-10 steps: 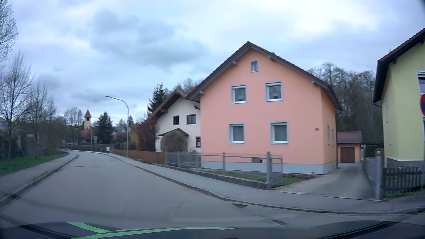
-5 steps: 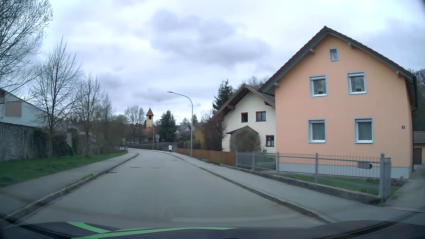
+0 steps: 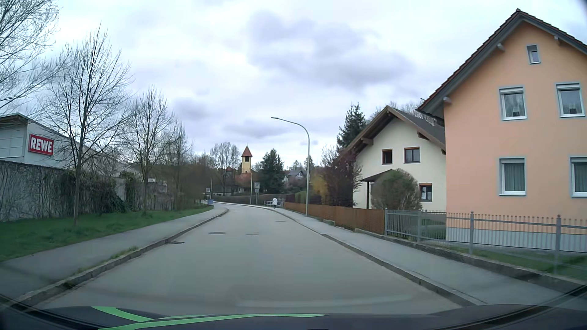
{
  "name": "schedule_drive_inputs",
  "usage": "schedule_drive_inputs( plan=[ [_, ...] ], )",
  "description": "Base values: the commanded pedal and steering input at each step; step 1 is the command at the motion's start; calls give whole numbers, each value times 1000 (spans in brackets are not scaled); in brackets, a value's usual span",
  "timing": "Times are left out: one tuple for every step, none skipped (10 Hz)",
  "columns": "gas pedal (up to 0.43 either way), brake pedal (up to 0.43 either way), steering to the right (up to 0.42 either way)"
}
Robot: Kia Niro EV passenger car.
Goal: Follow the waypoints while adhering to traffic rules and regulations
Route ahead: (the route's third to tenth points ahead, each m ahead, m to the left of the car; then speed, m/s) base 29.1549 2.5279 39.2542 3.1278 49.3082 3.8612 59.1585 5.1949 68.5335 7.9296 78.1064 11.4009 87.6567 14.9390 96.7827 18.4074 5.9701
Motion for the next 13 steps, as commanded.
schedule_drive_inputs(
  plan=[
    [220,0,-58],
    [189,0,-48],
    [169,0,-41],
    [157,0,-35],
    [157,0,-31],
    [130,0,-25],
    [130,0,-20],
    [130,0,-18],
    [118,0,-18],
    [110,0,-17],
    [110,0,-16],
    [110,0,-15],
    [110,0,-12]
  ],
)
